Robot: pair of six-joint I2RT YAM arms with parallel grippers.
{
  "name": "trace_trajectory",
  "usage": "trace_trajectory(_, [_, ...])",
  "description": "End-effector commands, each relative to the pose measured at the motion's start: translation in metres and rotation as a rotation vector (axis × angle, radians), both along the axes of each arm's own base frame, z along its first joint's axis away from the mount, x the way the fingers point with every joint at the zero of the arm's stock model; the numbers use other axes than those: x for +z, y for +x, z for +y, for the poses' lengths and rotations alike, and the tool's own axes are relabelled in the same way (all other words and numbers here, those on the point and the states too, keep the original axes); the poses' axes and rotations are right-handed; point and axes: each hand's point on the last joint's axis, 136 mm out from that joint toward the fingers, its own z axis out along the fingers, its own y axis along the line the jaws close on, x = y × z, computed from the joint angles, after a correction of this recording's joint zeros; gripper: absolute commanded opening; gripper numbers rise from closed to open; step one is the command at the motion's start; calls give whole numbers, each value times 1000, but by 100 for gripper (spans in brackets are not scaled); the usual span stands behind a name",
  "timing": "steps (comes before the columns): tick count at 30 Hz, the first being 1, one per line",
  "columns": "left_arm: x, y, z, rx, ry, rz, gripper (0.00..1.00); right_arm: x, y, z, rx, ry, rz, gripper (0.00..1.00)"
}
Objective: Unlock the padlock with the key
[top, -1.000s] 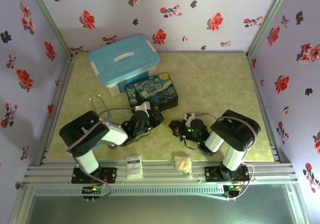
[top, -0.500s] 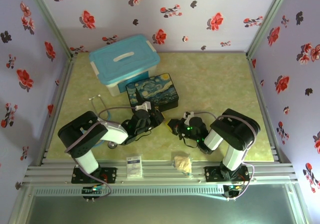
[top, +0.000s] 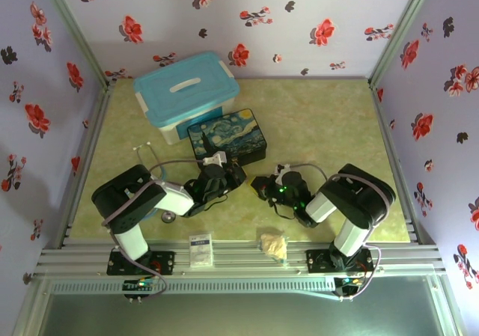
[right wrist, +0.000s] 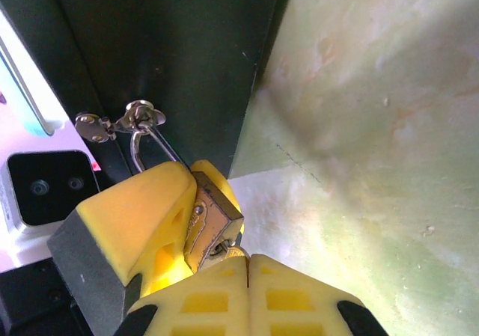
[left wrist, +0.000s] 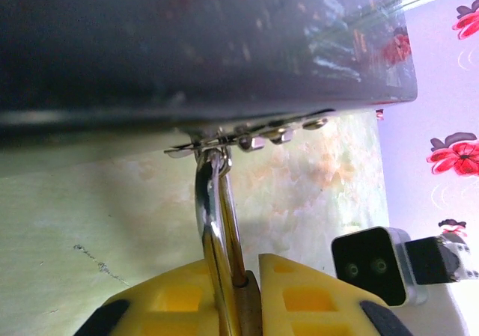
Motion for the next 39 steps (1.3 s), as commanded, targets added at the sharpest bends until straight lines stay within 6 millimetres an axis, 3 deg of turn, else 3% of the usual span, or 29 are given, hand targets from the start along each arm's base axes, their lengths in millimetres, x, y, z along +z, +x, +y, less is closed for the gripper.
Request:
trace_trajectory(1, [-25,-44,-17,-147,-18,171,0,33,11,11,20,-20,-186,8])
trace_trajectory(6, [-23,-42,-13,-137,-19,168,0,31,8,8,42,-24,-170,13])
trace_trajectory(8, [-24,-40,-9,-128,-20,167,0,23,5,-1,49,-75,-174,25])
trace_trajectory(10, [-25,-39,-7,-122,-22,166,0,5,-1,-14,75,-216,-174,34])
trace_trajectory(13, [-24,-38,-9,-121,-27,164,0,-18,-12,-45,125,-511,-170,37])
trace_trajectory(16, [-25,-37,-9,-121,-23,163,0,-14,-19,-73,181,-725,-234,36])
trace_trajectory(20, [-22,-37,-10,-127,-24,161,0,4,-23,-87,279,-903,-390,43])
trace_trajectory(25, [-20,-36,-13,-126,-42,167,0,23,-18,-67,345,-946,-583,49])
trace_trajectory(34, [-12,-36,-14,-132,-40,161,0,25,-14,-14,436,-1043,-783,50])
trace_trajectory(39, [-9,-36,-15,-135,-47,158,0,16,-10,1,474,-1053,-826,50])
